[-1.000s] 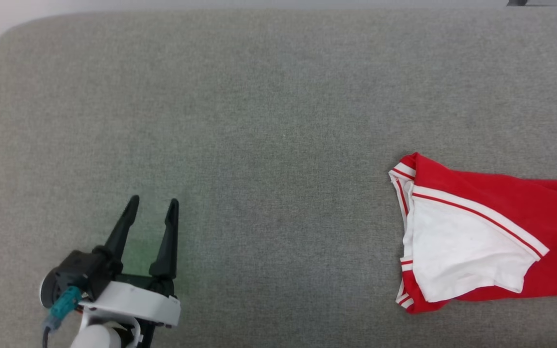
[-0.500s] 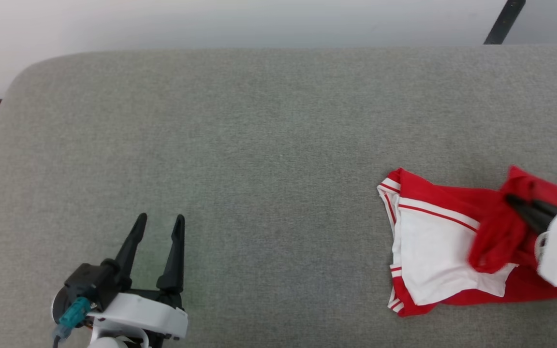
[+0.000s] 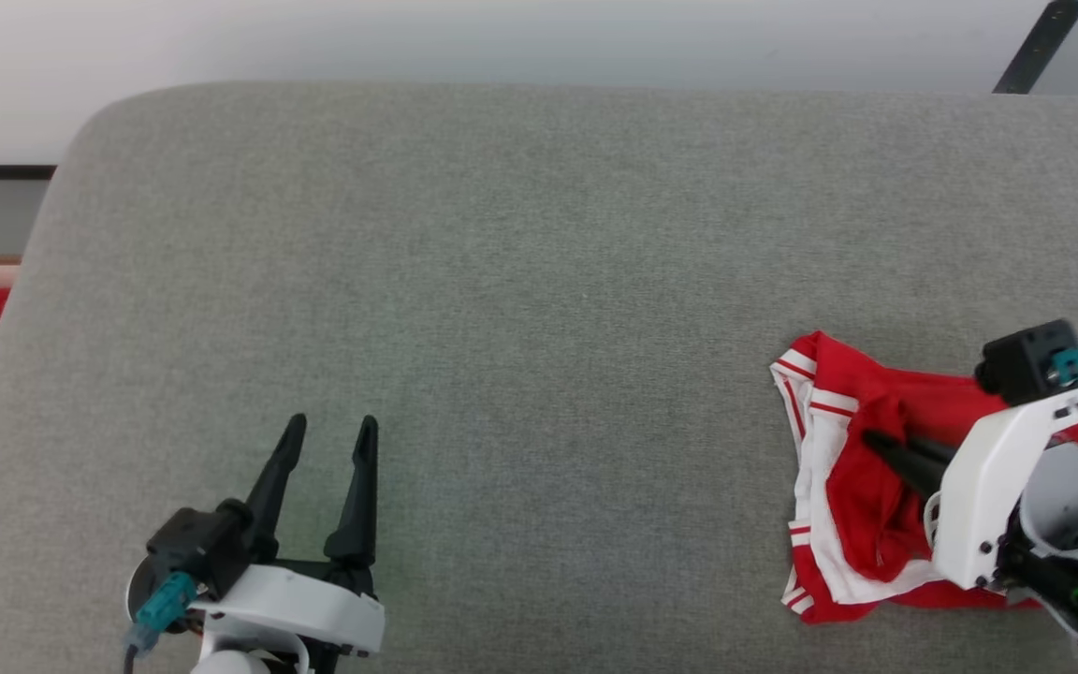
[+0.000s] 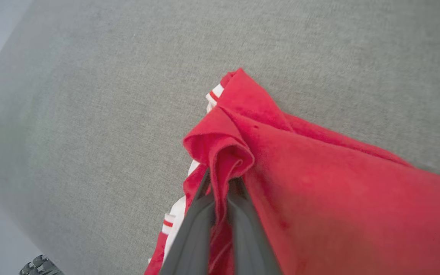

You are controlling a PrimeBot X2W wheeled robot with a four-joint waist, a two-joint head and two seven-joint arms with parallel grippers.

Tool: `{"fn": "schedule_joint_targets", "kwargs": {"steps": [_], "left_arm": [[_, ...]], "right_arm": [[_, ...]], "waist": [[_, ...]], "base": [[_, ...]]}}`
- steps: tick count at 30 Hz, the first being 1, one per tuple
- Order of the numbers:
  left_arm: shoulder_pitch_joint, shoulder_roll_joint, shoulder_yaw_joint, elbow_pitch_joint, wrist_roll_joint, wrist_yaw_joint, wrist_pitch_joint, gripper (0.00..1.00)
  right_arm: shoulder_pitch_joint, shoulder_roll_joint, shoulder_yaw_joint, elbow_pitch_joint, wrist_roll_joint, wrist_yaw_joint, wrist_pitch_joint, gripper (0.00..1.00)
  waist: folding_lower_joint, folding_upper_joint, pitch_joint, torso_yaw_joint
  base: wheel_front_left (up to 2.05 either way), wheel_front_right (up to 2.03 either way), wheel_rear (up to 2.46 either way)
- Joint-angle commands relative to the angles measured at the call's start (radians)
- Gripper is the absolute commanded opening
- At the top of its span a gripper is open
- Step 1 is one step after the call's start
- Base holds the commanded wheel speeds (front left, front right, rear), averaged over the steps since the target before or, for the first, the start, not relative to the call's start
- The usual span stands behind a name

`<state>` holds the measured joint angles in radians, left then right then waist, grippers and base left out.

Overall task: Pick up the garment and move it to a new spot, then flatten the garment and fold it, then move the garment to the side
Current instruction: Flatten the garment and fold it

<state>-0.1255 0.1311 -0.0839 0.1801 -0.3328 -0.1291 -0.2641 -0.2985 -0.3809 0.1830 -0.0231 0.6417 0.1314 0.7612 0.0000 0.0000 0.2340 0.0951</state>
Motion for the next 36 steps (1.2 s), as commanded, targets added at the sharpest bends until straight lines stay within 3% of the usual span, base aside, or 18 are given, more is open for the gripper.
{"fn": "schedule_joint_targets", "kwargs": {"steps": [1,4,6,7,22,29,36], "left_arm": [[-0.010,-0.002,-0.001,0.005,-0.006,-0.003,0.001,1.00],[-0.017,-0.003,-0.004,0.011,-0.010,-0.003,0.001,1.00],[-0.017,-0.003,0.000,0.014,-0.010,-0.003,0.001,1.00],[-0.015,-0.003,0.003,0.016,-0.012,-0.003,0.001,1.00],[0.029,0.012,0.020,0.038,-0.028,-0.003,0.001,1.00],[0.051,0.027,0.012,0.083,-0.042,-0.003,0.001,1.00],[0.078,0.042,0.010,0.108,-0.039,-0.003,0.001,1.00]], "right_arm": [[-0.010,-0.002,0.011,0.014,0.004,-0.002,-0.016,0.00],[-0.021,-0.015,0.040,0.048,0.004,-0.002,-0.041,0.00],[-0.024,-0.020,0.056,0.061,0.009,-0.002,-0.061,0.47],[-0.027,-0.023,0.066,0.065,0.012,-0.002,-0.069,1.00],[-0.056,-0.118,0.055,0.055,0.082,-0.002,-0.236,1.00],[0.005,-0.163,0.019,0.087,0.076,-0.002,-0.419,1.00],[0.116,-0.151,-0.027,0.158,0.065,-0.002,-0.626,1.00]], "waist": [[0.0000,0.0000,0.000,0.006],[0.0000,0.0000,-0.001,0.011],[0.0000,0.0000,-0.005,0.011],[0.0000,0.0000,-0.010,0.009],[0.0000,0.0000,-0.101,-0.055],[0.0000,0.0000,-0.142,-0.089],[0.0000,0.0000,-0.192,-0.102]], "base": [[0.00,0.00,0.00],[0.00,0.00,0.00],[0.00,0.00,0.00],[0.00,0.00,0.00],[0.00,0.00,0.00],[0.00,0.00,0.00],[0.00,0.00,0.00]]}}
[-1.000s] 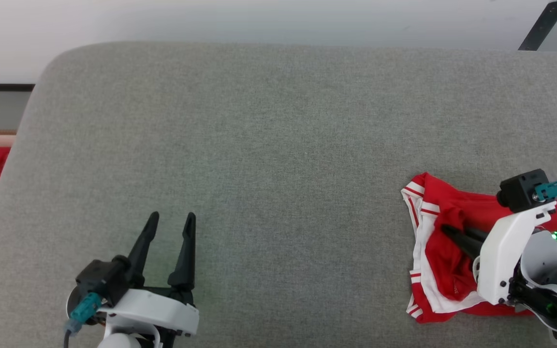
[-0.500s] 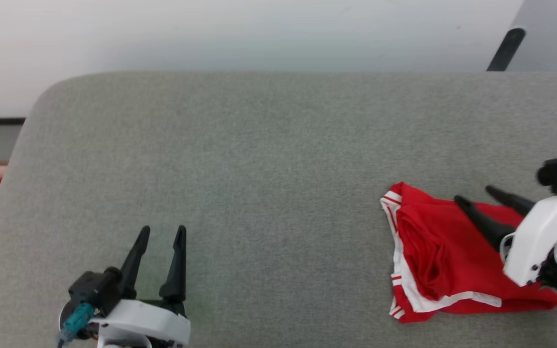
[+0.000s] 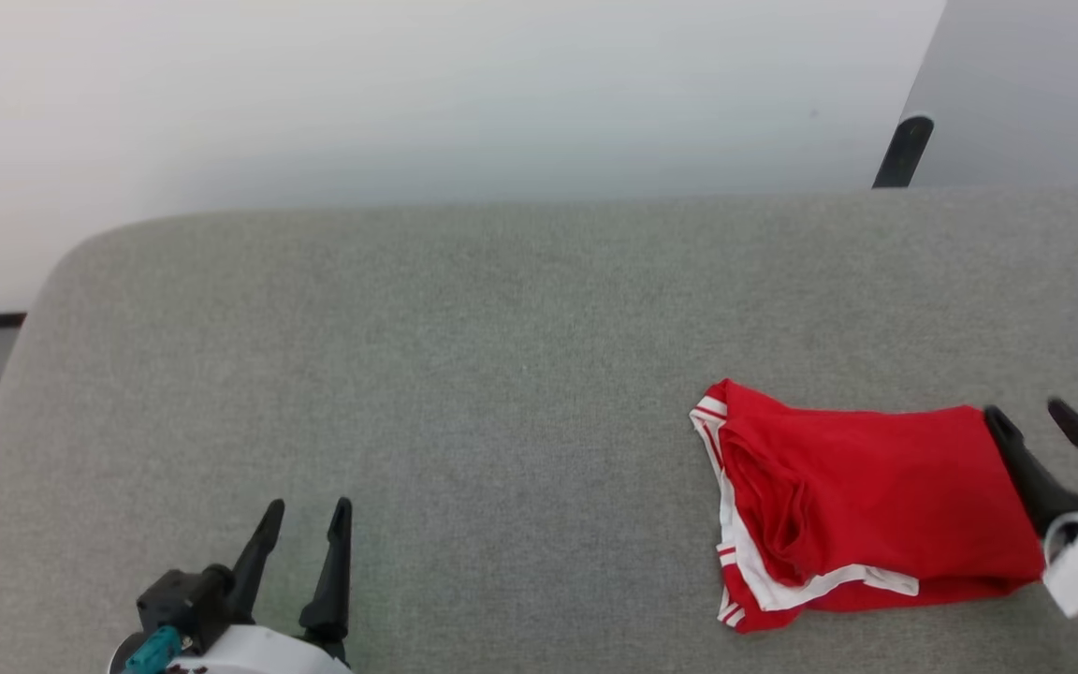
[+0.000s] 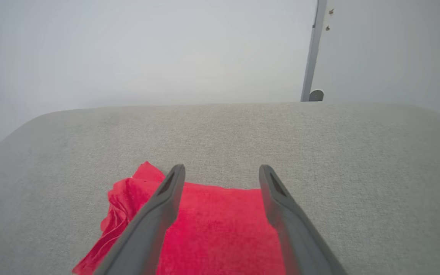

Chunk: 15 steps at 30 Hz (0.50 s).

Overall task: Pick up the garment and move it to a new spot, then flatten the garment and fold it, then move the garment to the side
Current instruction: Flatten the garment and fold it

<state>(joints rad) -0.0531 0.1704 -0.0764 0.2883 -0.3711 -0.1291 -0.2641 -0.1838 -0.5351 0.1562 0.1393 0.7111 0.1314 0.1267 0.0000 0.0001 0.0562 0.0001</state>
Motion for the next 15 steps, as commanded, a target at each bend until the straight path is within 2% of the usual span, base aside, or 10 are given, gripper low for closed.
{"fn": "schedule_joint_targets", "kwargs": {"steps": [1,10,15], "left_arm": [[0.010,0.004,0.002,-0.004,0.002,-0.003,0.001,1.00],[0.076,0.010,0.009,-0.079,0.010,-0.003,0.001,1.00],[0.115,0.019,0.014,-0.106,0.020,-0.003,0.001,1.00]], "right_arm": [[0.016,0.006,-0.009,0.004,-0.005,-0.002,-0.014,1.00],[0.112,0.036,-0.051,0.028,-0.009,-0.002,-0.177,1.00],[0.143,0.047,-0.060,0.030,-0.021,-0.002,-0.229,1.00]], "waist": [[0.0000,-0.0001,-0.021,-0.007],[0.0000,-0.0001,-0.073,-0.001],[0.0000,-0.0001,-0.092,0.009]], "base": [[0.00,0.00,0.00],[0.00,0.00,0.00],[0.00,0.00,0.00]]}}
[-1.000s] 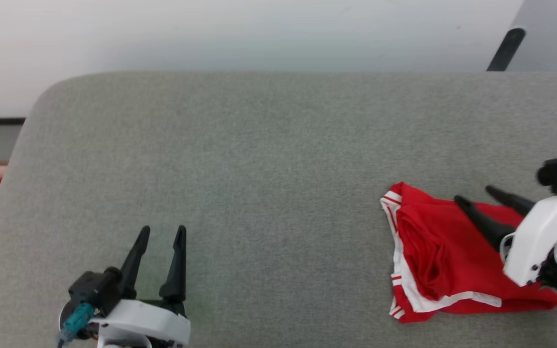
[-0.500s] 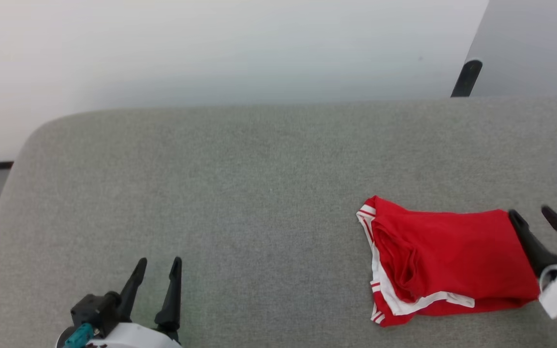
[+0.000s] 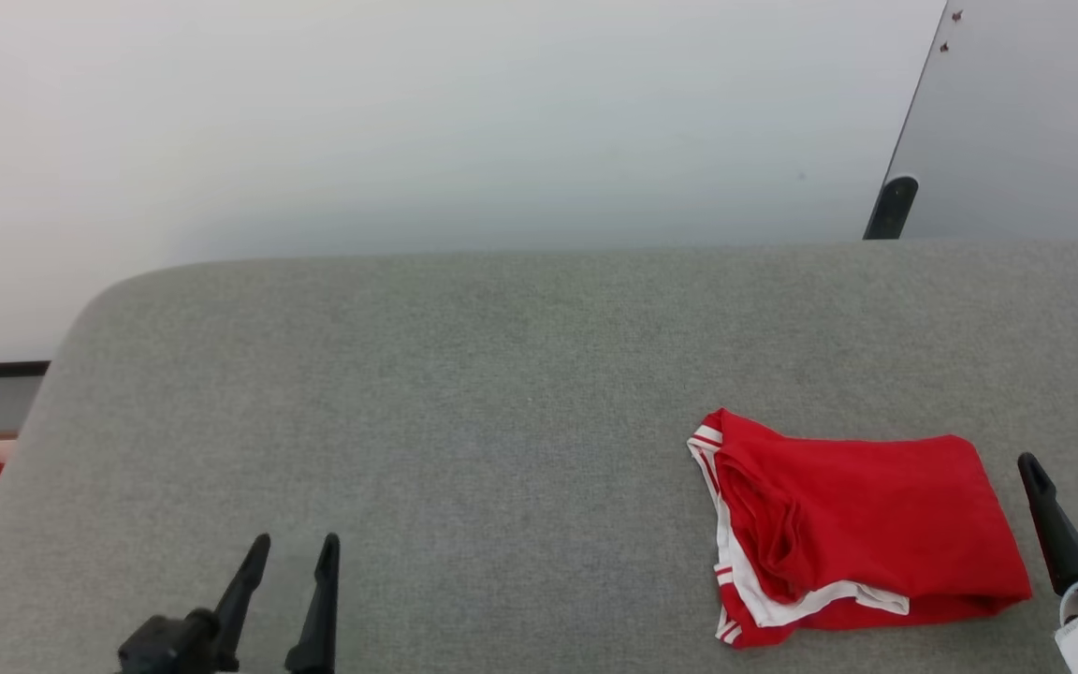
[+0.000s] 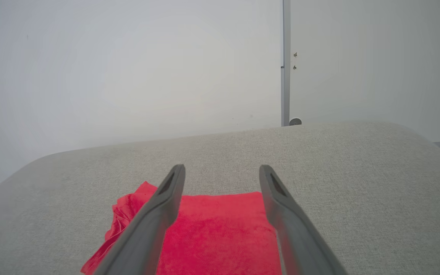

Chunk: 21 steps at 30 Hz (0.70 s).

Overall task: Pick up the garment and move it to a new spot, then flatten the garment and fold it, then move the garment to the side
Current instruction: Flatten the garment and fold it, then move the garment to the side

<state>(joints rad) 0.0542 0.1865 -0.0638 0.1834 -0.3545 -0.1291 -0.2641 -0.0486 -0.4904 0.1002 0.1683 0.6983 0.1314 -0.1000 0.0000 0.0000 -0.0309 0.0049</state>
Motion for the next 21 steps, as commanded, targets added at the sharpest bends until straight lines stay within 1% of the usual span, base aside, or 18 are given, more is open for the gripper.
{"fn": "schedule_joint_targets", "kwargs": {"steps": [1,6,12,21], "left_arm": [[0.016,0.003,0.005,-0.005,0.006,-0.003,0.001,1.00],[0.062,0.003,0.028,-0.035,0.018,-0.003,0.001,1.00],[0.124,0.002,0.051,-0.070,0.029,0.002,0.001,1.00],[0.145,-0.010,0.053,-0.090,0.032,0.007,0.001,1.00]], "right_arm": [[0.013,0.002,-0.008,0.001,-0.010,-0.002,-0.012,1.00],[0.049,-0.002,-0.027,-0.006,-0.010,-0.002,-0.028,1.00],[0.109,0.003,-0.065,-0.046,-0.016,-0.002,-0.027,1.00],[0.148,0.026,-0.110,-0.097,-0.040,-0.002,0.012,1.00]], "waist": [[0.0000,0.0000,-0.009,0.007],[0.0000,0.0000,-0.029,0.023],[0.0000,0.0000,-0.038,0.037],[0.0000,0.0000,-0.031,0.040]], "base": [[0.00,0.00,0.00],[0.00,0.00,0.00],[0.00,0.00,0.00],[0.00,0.00,0.00]]}}
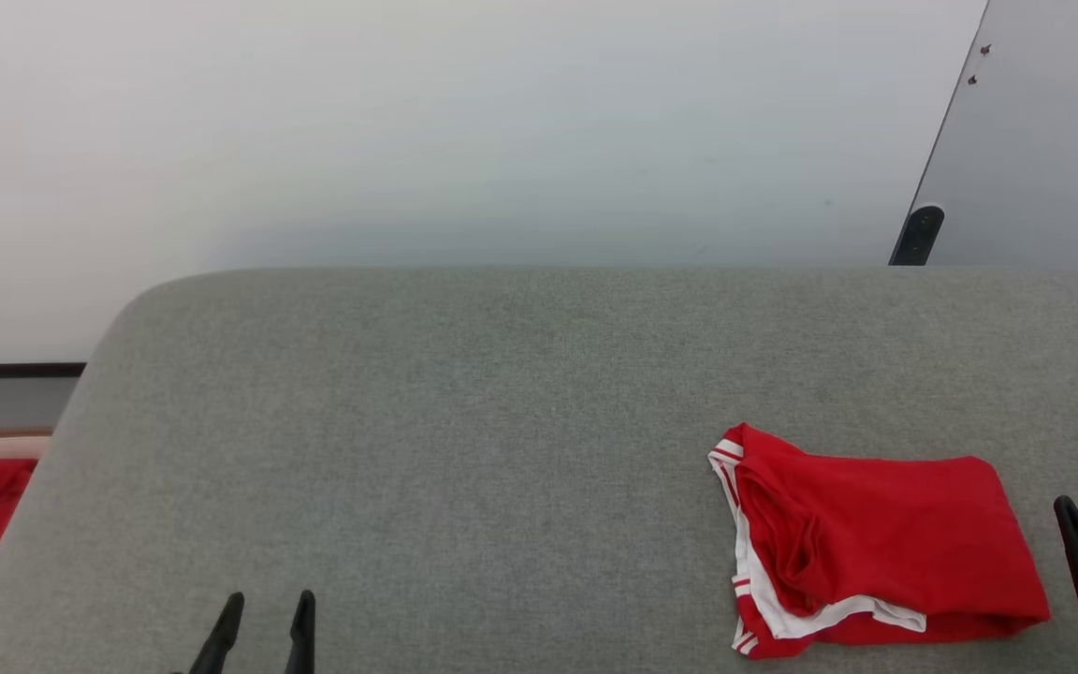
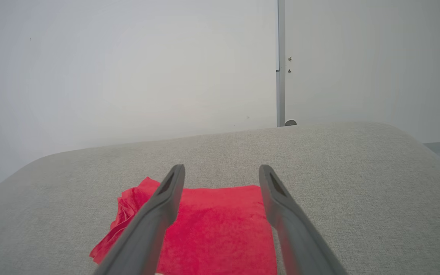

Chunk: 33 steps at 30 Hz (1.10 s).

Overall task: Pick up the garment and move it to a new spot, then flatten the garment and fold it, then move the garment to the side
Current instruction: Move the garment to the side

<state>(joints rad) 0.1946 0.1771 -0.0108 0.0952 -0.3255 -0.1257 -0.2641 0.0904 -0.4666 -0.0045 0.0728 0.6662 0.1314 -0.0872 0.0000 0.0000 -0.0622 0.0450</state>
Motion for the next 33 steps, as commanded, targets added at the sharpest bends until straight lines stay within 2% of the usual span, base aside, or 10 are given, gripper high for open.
{"fn": "schedule_joint_targets", "kwargs": {"steps": [1,15,19,27,28,33], "left_arm": [[0.000,-0.002,0.000,-0.001,0.004,0.003,0.001,1.00],[-0.024,0.003,-0.004,-0.004,0.011,0.010,0.001,1.00],[-0.025,-0.008,-0.002,0.001,0.000,0.014,0.001,1.00],[-0.050,-0.014,-0.016,0.023,-0.012,0.011,0.001,1.00],[-0.050,-0.014,-0.016,0.023,-0.012,0.011,0.001,1.00],[-0.085,-0.015,-0.028,0.026,-0.015,0.006,0.001,1.00]], "right_arm": [[0.007,0.006,-0.008,-0.006,-0.010,-0.002,0.002,1.00],[-0.014,0.047,-0.009,-0.002,-0.022,-0.002,0.046,1.00],[-0.087,0.043,-0.009,0.075,-0.036,-0.002,0.203,1.00],[-0.281,0.027,-0.008,0.226,-0.055,-0.001,0.659,1.00],[-0.281,0.027,-0.008,0.226,-0.055,-0.001,0.659,1.00],[-0.392,0.009,-0.028,0.275,-0.073,-0.001,0.839,1.00]], "waist": [[0.0000,0.0000,0.001,0.000],[0.0000,0.0000,0.016,-0.004],[0.0000,0.0000,0.029,-0.021],[0.0000,0.0000,0.058,-0.024],[0.0000,0.0000,0.058,-0.024],[0.0000,0.0000,0.119,-0.012]], "base": [[0.00,0.00,0.00],[0.00,0.00,0.00],[0.00,0.00,0.00],[0.00,0.00,0.00],[0.00,0.00,0.00],[0.00,0.00,0.00]]}}
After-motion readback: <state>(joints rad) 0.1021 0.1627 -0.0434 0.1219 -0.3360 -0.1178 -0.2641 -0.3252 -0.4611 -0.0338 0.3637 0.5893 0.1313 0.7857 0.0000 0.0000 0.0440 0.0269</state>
